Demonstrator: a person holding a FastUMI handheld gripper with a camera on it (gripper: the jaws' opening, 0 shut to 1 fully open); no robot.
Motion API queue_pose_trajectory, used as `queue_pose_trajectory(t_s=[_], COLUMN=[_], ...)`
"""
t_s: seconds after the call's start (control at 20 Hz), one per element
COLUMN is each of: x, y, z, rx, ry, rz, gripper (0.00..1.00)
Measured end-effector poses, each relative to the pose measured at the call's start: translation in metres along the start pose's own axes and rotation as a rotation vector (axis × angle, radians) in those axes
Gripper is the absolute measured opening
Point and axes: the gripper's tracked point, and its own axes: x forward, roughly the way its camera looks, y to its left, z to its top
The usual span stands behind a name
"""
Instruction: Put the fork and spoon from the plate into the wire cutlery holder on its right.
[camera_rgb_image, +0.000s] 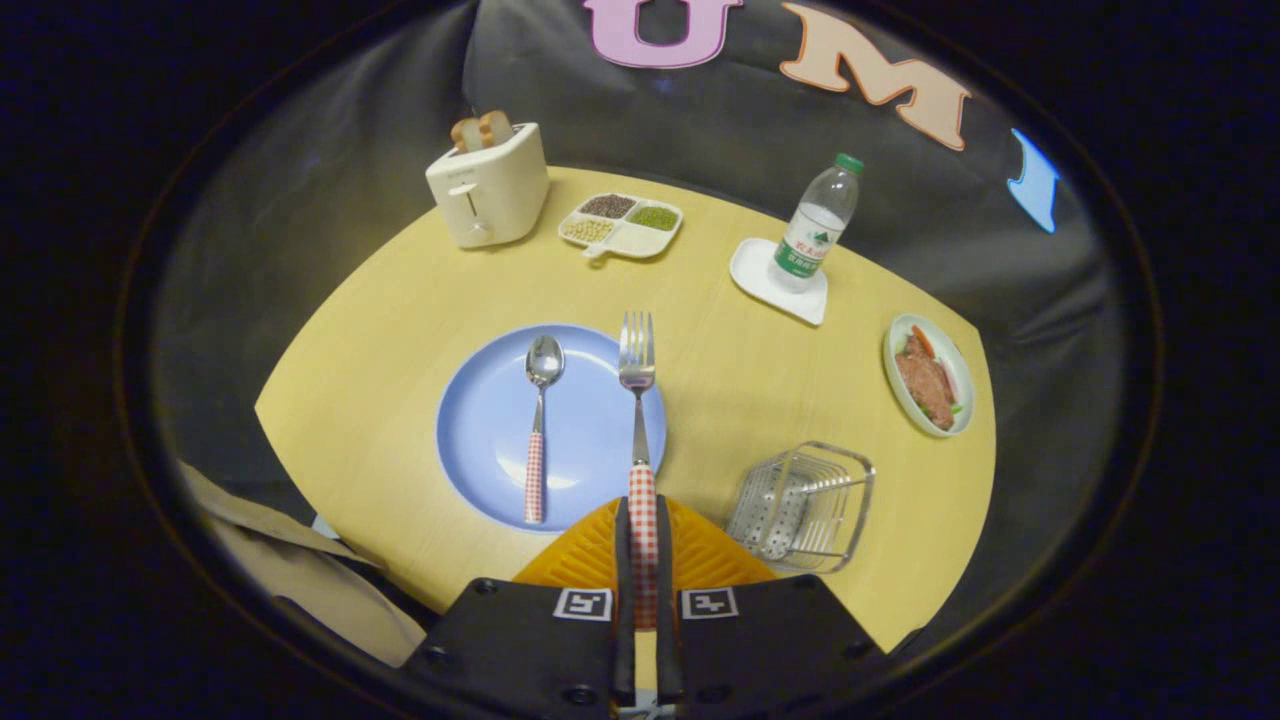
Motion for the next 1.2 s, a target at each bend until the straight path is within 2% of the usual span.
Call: queue_pose_trajectory(t_s=[0.2, 0.55, 0.85, 1.2], x=[-0.027, -0.058, -0.054, -0.032], y=[-0.042, -0.1, -0.121, -0.127], z=[-0.005, -0.039, -0.063, -0.074], rx=[-0.065, -0.157, -0.204, -0.315], ry=[0.033, 0.169, 0.305, 0.469], rz=[-0.044, -0.057, -0.027, 0.021], gripper=[0.11, 0.11, 0.11, 0.11])
